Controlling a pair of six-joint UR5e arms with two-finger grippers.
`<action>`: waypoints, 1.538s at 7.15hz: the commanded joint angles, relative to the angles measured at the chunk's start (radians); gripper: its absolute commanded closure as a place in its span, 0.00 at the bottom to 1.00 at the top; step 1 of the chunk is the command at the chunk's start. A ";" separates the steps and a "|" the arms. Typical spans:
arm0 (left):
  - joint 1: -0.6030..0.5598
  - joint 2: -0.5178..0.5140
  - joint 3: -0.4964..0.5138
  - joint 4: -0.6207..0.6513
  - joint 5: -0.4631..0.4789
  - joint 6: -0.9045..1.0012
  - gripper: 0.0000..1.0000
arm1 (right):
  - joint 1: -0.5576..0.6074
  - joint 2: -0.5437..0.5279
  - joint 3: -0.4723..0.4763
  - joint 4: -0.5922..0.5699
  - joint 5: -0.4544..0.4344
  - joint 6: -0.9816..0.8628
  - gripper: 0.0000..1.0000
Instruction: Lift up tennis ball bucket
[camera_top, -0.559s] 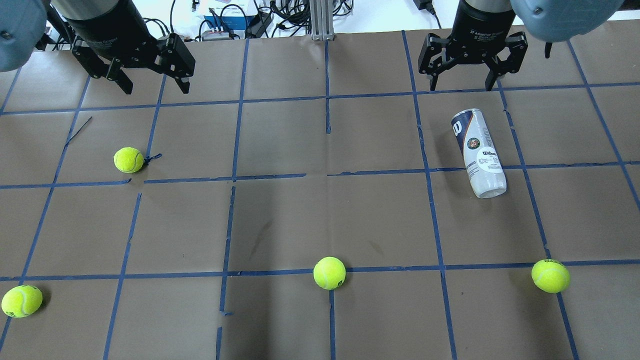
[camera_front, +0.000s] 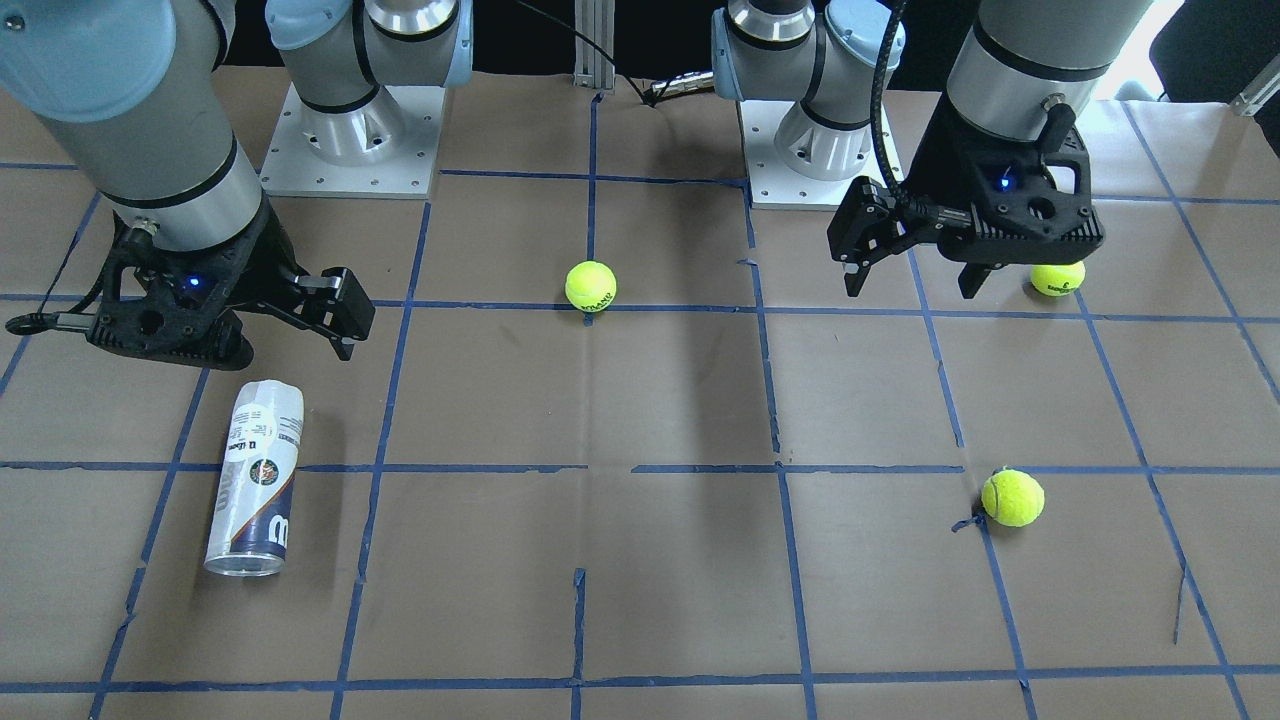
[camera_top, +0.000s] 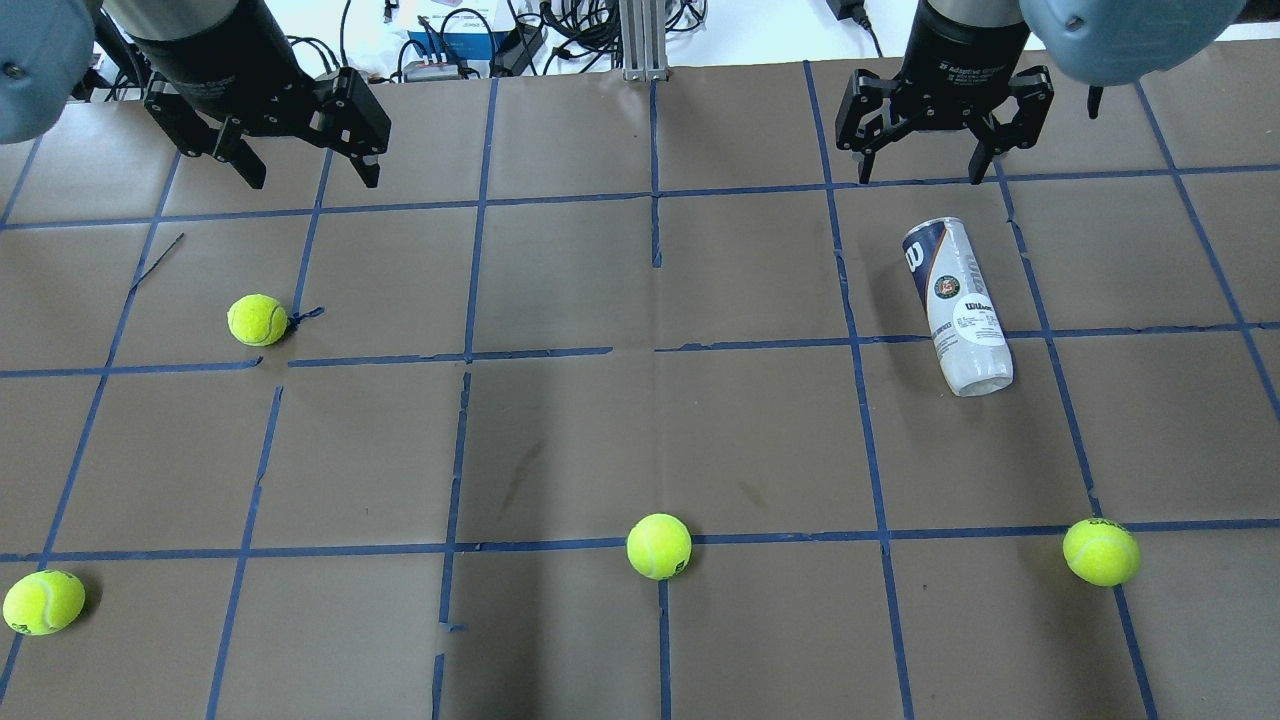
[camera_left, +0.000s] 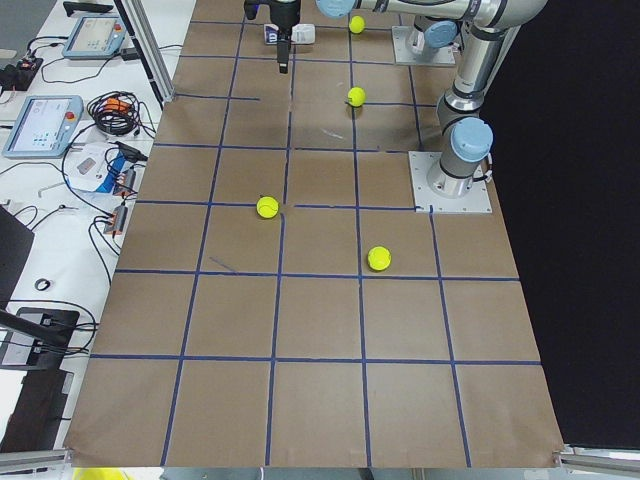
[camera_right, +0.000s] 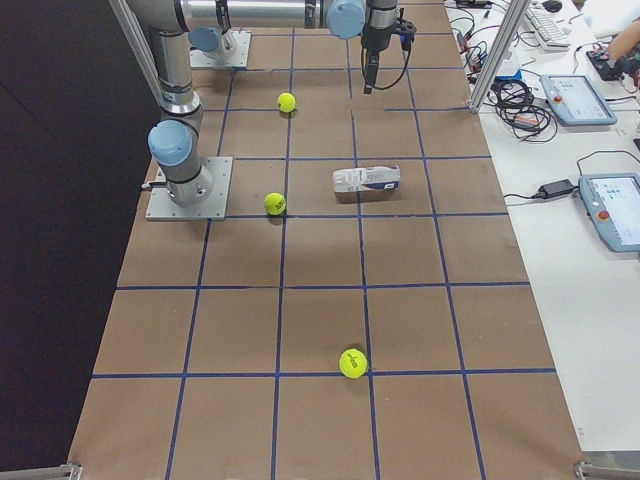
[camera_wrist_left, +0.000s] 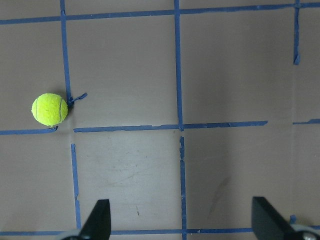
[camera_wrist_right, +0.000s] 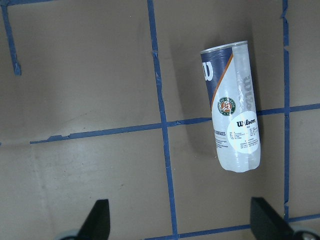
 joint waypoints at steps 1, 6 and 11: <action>0.001 0.000 0.000 0.001 0.001 0.000 0.00 | -0.068 0.020 0.031 -0.045 0.005 -0.146 0.00; 0.000 0.000 0.002 0.001 0.001 0.000 0.00 | -0.202 0.183 0.201 -0.411 0.008 -0.409 0.00; -0.002 0.000 0.002 -0.001 0.001 0.000 0.00 | -0.207 0.259 0.267 -0.445 0.042 -0.461 0.00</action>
